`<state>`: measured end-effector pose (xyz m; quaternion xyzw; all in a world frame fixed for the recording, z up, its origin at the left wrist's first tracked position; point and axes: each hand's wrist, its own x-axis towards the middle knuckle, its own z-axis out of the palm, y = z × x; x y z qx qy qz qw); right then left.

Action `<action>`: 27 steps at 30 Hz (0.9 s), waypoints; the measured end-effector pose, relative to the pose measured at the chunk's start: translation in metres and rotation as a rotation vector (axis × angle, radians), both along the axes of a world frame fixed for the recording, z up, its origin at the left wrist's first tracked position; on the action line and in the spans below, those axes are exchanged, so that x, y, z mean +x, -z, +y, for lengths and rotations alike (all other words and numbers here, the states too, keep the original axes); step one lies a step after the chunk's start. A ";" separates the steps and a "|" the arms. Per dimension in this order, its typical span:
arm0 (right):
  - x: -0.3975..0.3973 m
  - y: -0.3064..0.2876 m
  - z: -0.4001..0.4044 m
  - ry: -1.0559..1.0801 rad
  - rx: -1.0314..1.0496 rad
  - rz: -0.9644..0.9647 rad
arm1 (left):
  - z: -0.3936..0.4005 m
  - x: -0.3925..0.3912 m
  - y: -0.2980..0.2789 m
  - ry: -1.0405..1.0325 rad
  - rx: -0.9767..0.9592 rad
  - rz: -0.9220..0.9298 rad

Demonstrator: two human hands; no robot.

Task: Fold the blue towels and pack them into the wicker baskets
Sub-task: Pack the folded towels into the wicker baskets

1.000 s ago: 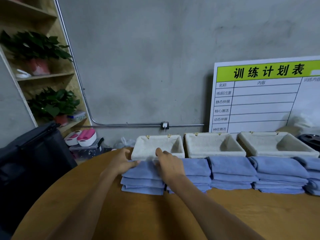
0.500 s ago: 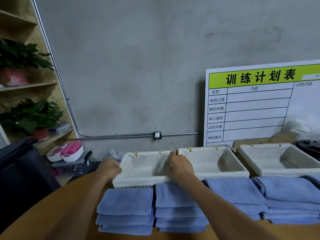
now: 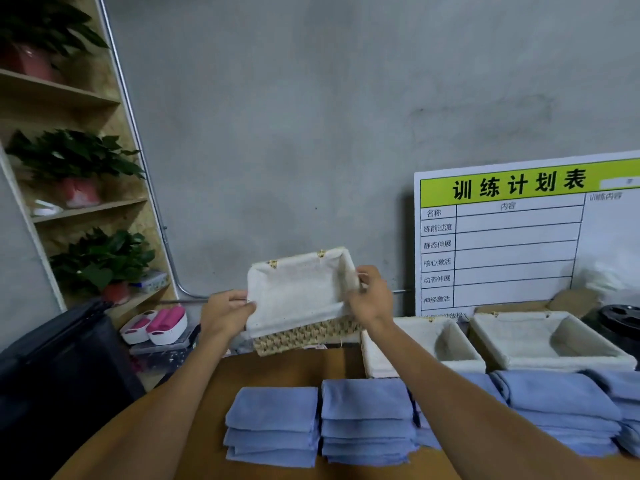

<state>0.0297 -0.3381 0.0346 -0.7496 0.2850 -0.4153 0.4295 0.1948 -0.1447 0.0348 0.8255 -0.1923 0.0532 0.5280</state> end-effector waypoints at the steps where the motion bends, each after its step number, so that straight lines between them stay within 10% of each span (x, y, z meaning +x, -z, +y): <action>1: -0.011 -0.008 0.002 0.027 0.033 -0.068 | 0.004 -0.013 -0.010 0.017 -0.040 0.013; 14: -0.201 -0.023 0.003 0.146 0.079 -0.144 | 0.042 -0.195 -0.039 0.343 -0.546 0.372; 21: -0.289 -0.011 0.018 0.015 0.033 -0.139 | 0.075 -0.263 -0.019 0.536 -0.278 0.427; 27: -0.340 0.026 0.015 -0.122 0.045 -0.075 | 0.107 -0.293 0.020 0.462 0.193 -0.067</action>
